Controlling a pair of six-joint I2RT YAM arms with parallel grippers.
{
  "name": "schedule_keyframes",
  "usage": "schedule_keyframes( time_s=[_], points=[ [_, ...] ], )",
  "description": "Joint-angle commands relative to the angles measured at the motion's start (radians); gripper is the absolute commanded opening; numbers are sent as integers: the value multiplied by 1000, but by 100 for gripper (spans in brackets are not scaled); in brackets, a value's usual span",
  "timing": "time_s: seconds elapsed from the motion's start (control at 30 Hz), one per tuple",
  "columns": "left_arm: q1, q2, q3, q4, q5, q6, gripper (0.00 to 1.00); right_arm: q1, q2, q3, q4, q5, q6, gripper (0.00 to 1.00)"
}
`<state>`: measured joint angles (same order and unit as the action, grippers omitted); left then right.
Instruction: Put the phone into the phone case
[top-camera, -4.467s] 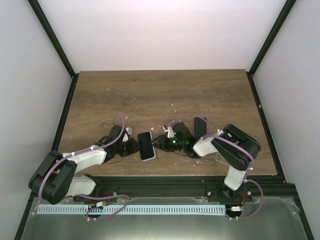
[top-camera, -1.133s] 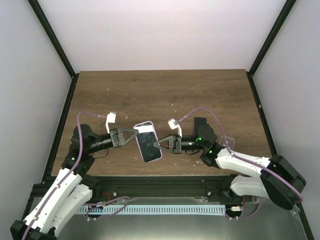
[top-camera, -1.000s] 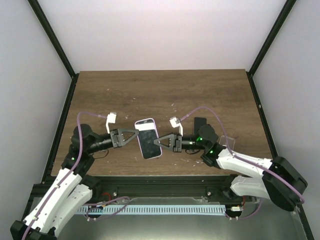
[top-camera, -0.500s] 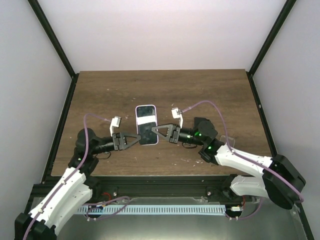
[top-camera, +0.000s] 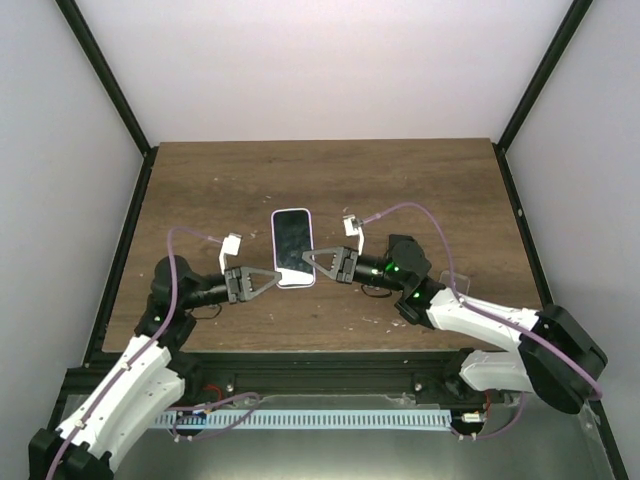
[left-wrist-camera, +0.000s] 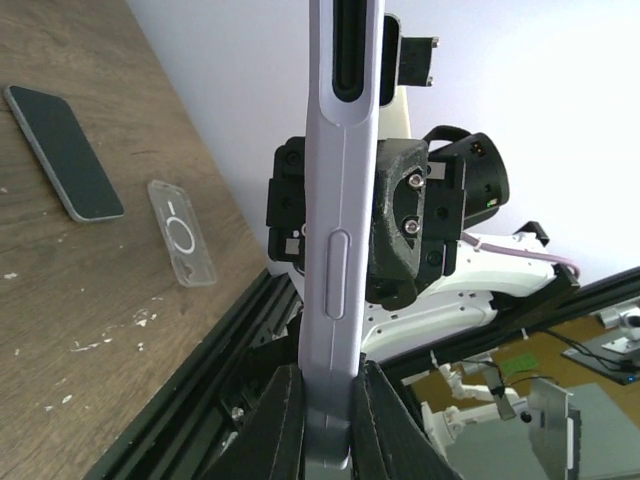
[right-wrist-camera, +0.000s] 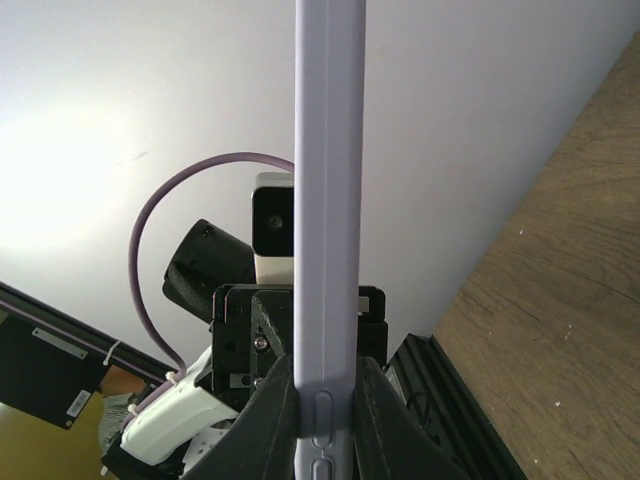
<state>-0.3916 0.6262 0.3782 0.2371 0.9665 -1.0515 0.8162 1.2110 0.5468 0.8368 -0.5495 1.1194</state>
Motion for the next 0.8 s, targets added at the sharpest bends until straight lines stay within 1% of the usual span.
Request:
schedule_keyframes(
  time_s=[0.0,0.07,0.2,0.3,0.33,0.37,0.4,0.47,0.5,0.53,0.6,0.63,0.77],
  points=[
    [-1,-3,58,-184,-36,74,0,8,-24,11,79,48,-50,5],
    [-1,0,94,-287,-67,137,0,8,-36,4,56,55,-58,7],
    [-1,9,136,-375,-92,199,0,8,-42,26,-20,50,-86,8],
    [-1,29,182,-461,-122,266,0,8,-43,37,-30,32,-102,3],
    [-1,33,193,-471,-123,271,3,10,-42,34,-26,26,-103,2],
    [-1,36,201,-476,-123,272,12,11,-42,33,-22,16,-106,1],
    [-1,36,206,-475,-124,264,25,11,-40,29,-15,5,-107,1],
    [-1,36,210,-449,-120,233,43,11,-40,17,1,-23,-108,1],
    [-1,35,206,-425,-114,213,48,12,-42,11,2,-37,-107,1],
    [-1,35,198,-391,-107,193,51,12,-46,5,2,-48,-108,1],
    [-1,39,174,-332,-108,165,52,13,-50,1,-4,-76,-112,1],
    [-1,46,162,-312,-110,161,51,15,-49,1,-6,-88,-114,1],
    [-2,83,144,-245,-99,145,38,23,-35,11,-33,-124,-124,4]
  ],
)
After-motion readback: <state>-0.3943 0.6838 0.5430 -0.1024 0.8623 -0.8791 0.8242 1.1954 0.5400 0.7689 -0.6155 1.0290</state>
